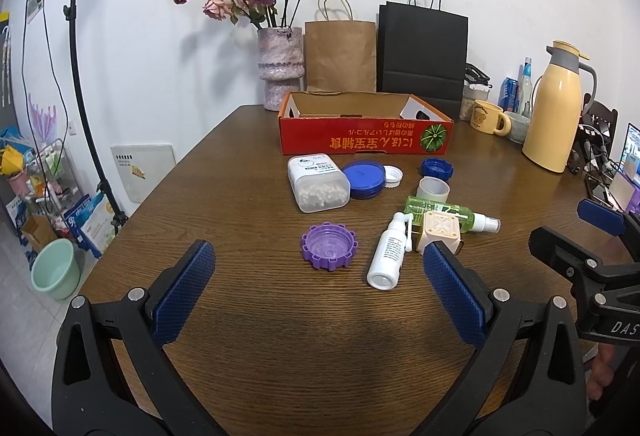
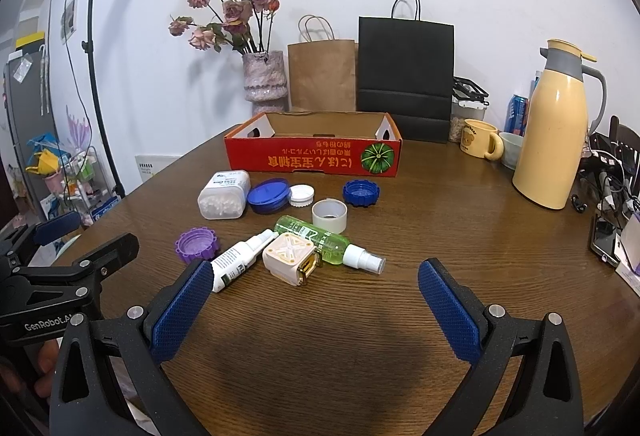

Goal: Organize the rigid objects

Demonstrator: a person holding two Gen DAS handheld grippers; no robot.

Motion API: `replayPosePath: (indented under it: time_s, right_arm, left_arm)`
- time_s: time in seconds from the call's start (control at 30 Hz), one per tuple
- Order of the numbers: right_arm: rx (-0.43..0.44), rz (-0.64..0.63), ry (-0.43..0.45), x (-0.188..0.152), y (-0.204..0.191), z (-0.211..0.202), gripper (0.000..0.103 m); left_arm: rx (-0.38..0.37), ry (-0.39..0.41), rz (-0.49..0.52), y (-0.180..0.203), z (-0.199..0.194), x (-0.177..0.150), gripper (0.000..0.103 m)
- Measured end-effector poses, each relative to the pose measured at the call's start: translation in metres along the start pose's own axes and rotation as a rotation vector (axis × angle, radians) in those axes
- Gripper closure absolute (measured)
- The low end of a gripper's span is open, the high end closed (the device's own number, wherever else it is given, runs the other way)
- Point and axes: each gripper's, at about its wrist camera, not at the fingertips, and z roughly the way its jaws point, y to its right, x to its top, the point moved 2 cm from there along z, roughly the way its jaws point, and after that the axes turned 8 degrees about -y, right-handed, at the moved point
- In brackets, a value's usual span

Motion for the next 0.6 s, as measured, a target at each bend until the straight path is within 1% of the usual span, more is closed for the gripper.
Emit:
replayPosePath:
  time_s: [0.33,0.53,0.6]
  right_arm:
    - [-0.005,-0.006,-0.021,0.001,0.003,0.013,0.0]
    - [-0.004,-0.015,-0.042,0.001,0.003,0.025,0.0]
    - [-0.005,-0.018,-0.051,0.001,0.004,0.029,0.0]
  left_arm:
    - [-0.005,-0.031,0.008,0.001,0.015,0.002,0.0]
    - [0.002,-0.076,0.001,-0.003,0.032,0.005,0.0]
    - [0.01,-0.103,0.005,-0.004,0.04,0.006,0.0]
